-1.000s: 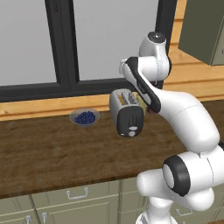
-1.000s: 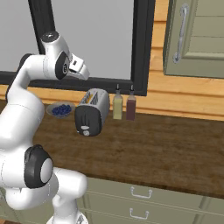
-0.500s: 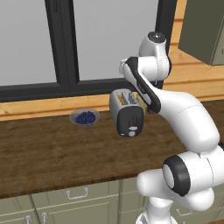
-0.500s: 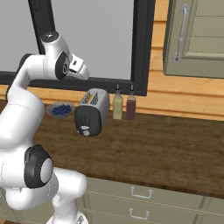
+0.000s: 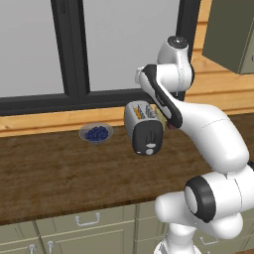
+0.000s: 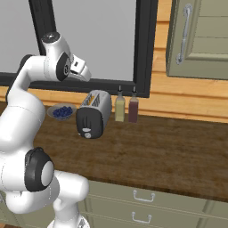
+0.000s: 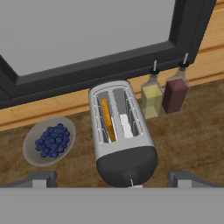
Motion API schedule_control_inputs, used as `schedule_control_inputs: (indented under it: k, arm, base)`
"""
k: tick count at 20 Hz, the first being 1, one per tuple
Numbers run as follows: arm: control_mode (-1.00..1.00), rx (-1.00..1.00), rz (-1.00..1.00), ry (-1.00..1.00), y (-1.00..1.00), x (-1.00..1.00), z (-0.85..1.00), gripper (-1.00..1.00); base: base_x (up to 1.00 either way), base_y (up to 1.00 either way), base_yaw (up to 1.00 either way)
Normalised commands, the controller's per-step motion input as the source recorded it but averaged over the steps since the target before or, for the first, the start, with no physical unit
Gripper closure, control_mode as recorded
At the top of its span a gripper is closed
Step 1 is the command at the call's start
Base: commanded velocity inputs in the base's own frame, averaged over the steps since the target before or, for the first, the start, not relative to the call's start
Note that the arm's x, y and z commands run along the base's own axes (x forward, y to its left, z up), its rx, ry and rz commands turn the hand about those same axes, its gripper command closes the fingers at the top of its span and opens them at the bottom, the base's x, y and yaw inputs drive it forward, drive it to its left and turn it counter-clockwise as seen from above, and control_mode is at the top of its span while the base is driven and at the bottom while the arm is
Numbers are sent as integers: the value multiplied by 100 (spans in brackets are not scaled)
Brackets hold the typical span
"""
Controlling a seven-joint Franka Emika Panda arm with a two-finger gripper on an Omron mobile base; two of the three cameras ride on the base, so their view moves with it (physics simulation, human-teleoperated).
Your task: Start the toaster. Once the lever pops up, take the bread to the plate on the dining counter.
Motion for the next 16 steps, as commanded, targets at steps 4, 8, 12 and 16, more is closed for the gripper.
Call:
schedule_control_inputs:
  k: [4,8,12,16]
  arm:
    - [-100,0,0,0,0,0,0,-100]
    - [-100,0,0,0,0,0,0,-100]
    - [-100,0,0,0,0,0,0,-100]
    - [-100,0,0,0,0,0,0,-100]
  base:
    - [0,0,0]
    - [0,0,0]
    - [0,0,0]
    - [0,0,0]
